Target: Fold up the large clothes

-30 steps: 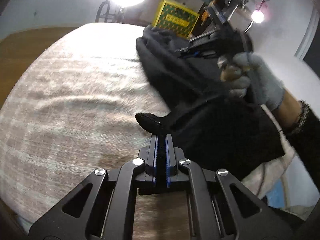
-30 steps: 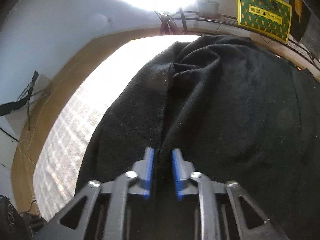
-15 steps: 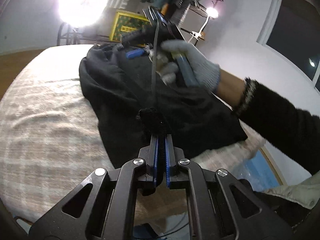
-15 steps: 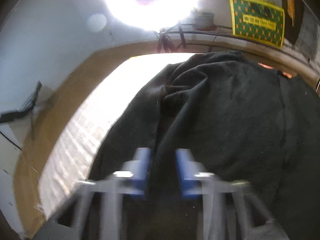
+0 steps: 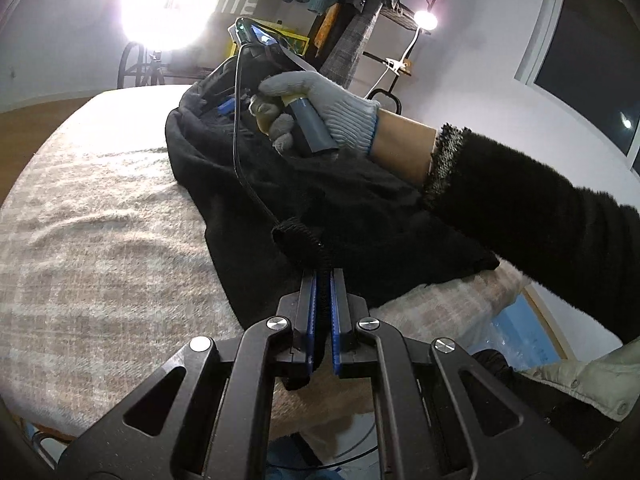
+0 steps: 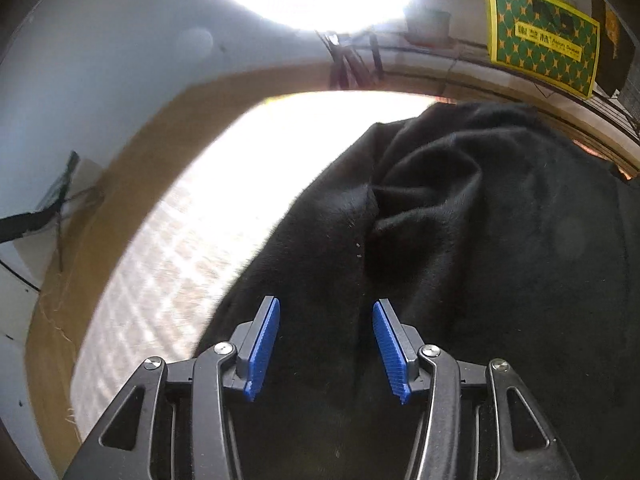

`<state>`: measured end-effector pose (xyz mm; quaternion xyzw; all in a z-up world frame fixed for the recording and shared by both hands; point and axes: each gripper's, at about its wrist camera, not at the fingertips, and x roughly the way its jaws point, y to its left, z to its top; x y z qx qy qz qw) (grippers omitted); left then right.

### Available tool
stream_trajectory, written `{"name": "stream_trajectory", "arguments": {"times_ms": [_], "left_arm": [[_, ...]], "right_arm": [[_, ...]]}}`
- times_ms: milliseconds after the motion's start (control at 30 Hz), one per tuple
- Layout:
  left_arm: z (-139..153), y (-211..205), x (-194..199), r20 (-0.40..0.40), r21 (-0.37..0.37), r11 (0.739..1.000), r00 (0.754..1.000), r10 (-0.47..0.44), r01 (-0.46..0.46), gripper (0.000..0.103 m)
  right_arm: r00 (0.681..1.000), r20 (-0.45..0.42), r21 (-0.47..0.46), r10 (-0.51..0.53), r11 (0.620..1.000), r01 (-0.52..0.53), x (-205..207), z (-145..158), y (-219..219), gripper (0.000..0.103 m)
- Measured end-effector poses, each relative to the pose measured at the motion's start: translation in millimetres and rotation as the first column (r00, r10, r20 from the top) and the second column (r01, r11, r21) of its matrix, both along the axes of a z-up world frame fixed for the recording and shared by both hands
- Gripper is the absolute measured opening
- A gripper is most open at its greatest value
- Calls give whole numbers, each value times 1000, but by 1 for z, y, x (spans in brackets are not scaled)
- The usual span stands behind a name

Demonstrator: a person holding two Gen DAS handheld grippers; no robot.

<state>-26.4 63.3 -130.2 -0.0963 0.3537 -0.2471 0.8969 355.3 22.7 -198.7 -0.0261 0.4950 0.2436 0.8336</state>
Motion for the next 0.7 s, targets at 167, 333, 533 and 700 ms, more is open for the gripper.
{"name": "stream_trajectory", "arguments": {"times_ms": [167,333,533,700], "left_arm": [[5,4,-2,16,12,1000,1000,15,-15,4],[23,-1,-8,91,68,997,996,22,-28,4],[8,-26,-11,113,195,981,993,-26,3,3],[-11,-40,-10,76,208,977,995,-60,43,3]], "right_arm": [[999,43,9,27,1000,-27,-6,18,5,3],[990,141,42,0,999,-6,-5,64,-10,3],[985,125,88,-119,990,109,18,57,-46,3],[986,91,-16,-137,990,139,25,21,-64,3]]}}
